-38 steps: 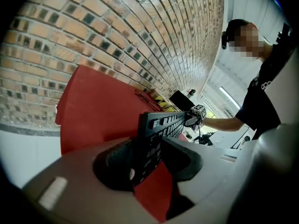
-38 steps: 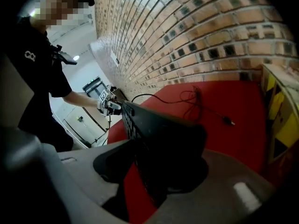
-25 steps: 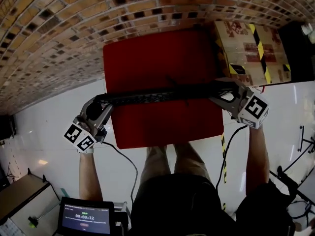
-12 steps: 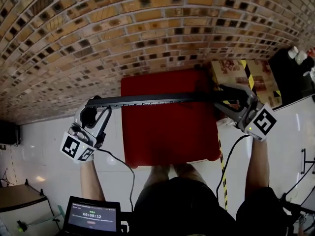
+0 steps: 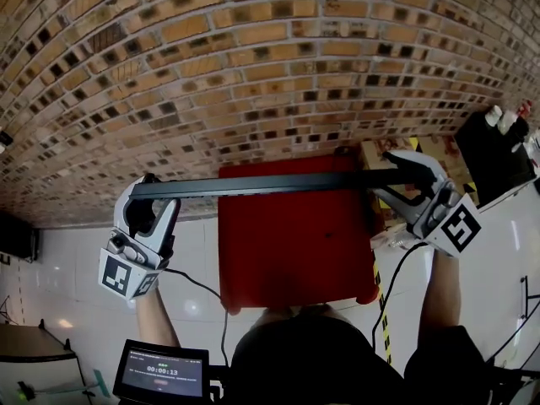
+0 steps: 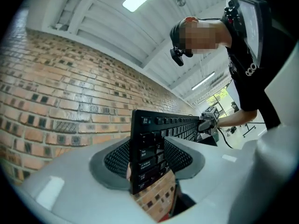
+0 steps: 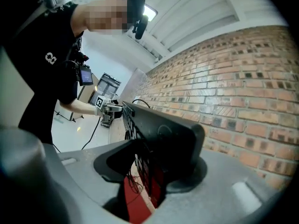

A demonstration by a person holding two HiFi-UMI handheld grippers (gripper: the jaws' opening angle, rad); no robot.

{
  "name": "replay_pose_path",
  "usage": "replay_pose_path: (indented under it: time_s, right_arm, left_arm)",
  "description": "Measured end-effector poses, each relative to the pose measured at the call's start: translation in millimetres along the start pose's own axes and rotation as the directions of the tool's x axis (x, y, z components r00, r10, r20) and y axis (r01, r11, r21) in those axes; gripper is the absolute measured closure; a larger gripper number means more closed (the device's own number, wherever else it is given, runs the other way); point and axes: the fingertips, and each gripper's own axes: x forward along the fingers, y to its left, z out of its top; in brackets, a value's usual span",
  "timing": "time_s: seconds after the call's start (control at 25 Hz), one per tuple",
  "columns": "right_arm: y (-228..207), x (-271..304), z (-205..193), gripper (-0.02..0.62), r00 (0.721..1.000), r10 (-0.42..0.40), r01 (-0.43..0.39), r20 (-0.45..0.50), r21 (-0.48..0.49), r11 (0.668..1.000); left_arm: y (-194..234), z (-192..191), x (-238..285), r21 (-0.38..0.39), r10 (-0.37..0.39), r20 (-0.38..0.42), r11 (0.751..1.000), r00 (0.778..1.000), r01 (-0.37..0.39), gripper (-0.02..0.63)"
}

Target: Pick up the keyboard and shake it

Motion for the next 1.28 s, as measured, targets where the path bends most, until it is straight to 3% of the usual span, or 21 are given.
replay_pose_path:
  time_s: [0.48, 0.64, 0.8, 0.92, 1.28]
  right_arm:
    - [-11, -2, 27, 0.408, 0.999, -0.023, 0.027, 0.046, -0.085, 0.996]
    - [-11, -5, 47, 0.408, 0.995, -0.066, 0.078, 0.073, -0.162, 0.984]
    - [2, -15, 60, 0.405, 0.989, -0.145, 0.147, 0.029, -0.310, 0.939]
    - [14, -13, 65, 0.408, 0.991, -0.131, 0.110, -0.021, -0.418, 0.902]
    - [16, -12, 76, 0.404, 0.993, -0.118, 0.094, -0.023, -0.470, 0.877]
  left_arm:
    - [4, 27, 3, 0.065, 0.020, 0.073, 0.998, 0.997, -0.025, 0.387]
    - [7, 34, 0, 0.076, 0.025, 0.113, 0.997, 0.993, -0.034, 0.385]
    - [7, 28, -6, 0.011, -0.005, 0.165, 1.000, 0.986, 0.003, 0.367]
    - [9, 15, -15, -0.050, -0.005, 0.180, 0.999, 0.984, 0.014, 0.344]
    - [6, 9, -20, -0.086, -0.002, 0.182, 0.996, 0.983, 0.018, 0.344]
